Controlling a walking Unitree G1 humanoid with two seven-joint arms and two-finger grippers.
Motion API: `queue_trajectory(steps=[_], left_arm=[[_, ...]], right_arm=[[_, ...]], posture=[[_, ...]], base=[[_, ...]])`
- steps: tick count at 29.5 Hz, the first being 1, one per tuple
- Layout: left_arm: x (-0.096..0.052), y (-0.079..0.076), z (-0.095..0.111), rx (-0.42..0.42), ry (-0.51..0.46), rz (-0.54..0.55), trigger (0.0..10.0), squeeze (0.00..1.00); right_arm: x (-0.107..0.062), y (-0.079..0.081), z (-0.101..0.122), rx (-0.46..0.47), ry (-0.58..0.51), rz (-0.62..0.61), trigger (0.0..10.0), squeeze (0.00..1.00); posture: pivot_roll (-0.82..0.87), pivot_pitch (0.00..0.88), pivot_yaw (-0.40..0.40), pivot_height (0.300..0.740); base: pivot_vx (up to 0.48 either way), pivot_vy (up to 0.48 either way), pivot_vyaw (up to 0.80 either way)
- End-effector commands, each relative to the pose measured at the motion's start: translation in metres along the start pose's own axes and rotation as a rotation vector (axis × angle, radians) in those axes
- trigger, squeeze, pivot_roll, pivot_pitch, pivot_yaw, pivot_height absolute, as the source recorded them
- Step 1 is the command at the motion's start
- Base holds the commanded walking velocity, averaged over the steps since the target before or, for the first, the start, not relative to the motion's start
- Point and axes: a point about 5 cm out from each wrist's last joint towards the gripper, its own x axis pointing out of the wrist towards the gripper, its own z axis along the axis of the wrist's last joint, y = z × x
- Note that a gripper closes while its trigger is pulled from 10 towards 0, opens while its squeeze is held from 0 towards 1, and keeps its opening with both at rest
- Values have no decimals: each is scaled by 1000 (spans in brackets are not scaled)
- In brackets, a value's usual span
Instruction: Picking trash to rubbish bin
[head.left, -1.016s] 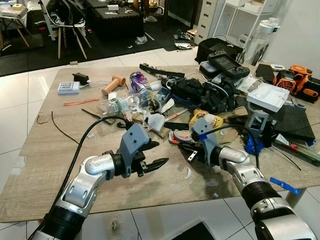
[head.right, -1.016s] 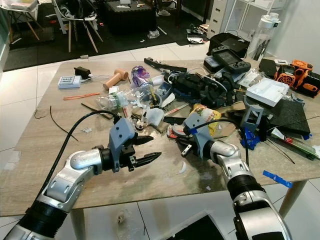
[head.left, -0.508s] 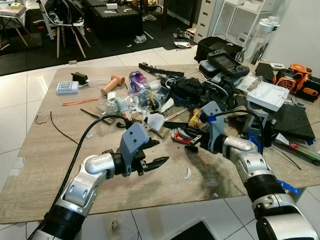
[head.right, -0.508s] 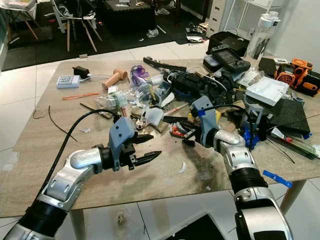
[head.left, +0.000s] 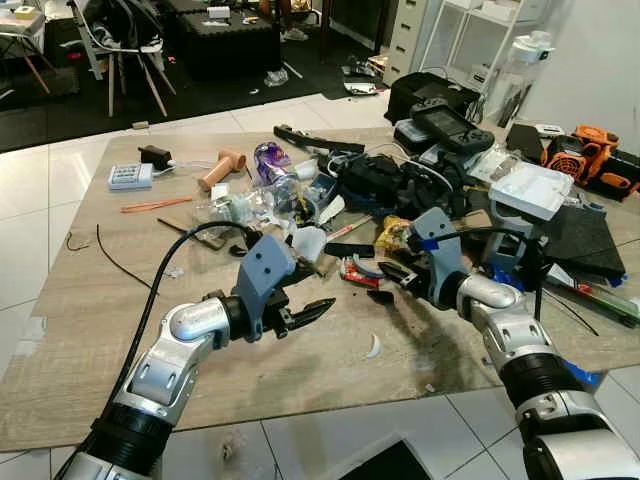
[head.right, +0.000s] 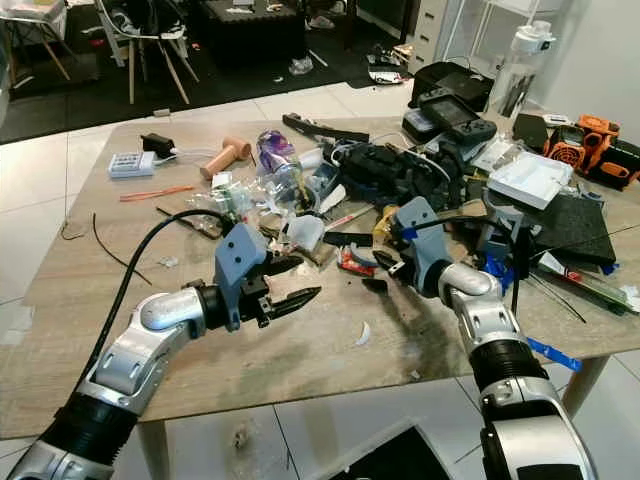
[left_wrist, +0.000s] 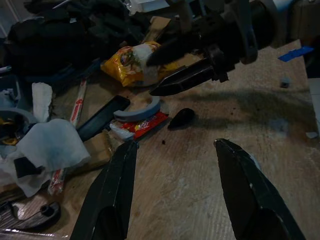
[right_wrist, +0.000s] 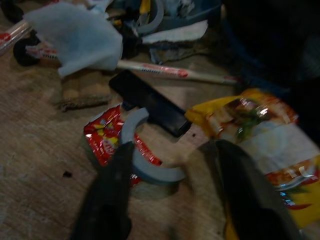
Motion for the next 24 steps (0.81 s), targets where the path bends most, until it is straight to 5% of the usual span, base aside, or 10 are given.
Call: queue_trajectory(steps=[1,12,13,14,24], left_arm=[[0,-3,1,-4,-8,-17,10000,0],[-2,-3,6,4,-33,-4,10000,0],[-2,-3,6,4,-34,-1,10000,0],[-4,-2,6,6,-28,4,10000,0],[-15,0,10,0,-17,5,10000,0]], right_arm=[[-5,-4,-4,15,-9,-17,10000,1000],[-7,-3,-5,7,-55,36,10000,1000],[-7,-2,-7,6,-50,62,10000,259],[-7,0,-8,4,-47,86,10000,0],[-5,-7,-10,-36,1,90,10000,0]], posture=[[-87,100,1,740],[-79,143,-2,740],[-70,153,-8,740],[-63,166,-5,740],[-15,224,7,740]], base=[[0,0,0],[0,0,0],[0,0,0],[0,0,0],[0,0,0]])
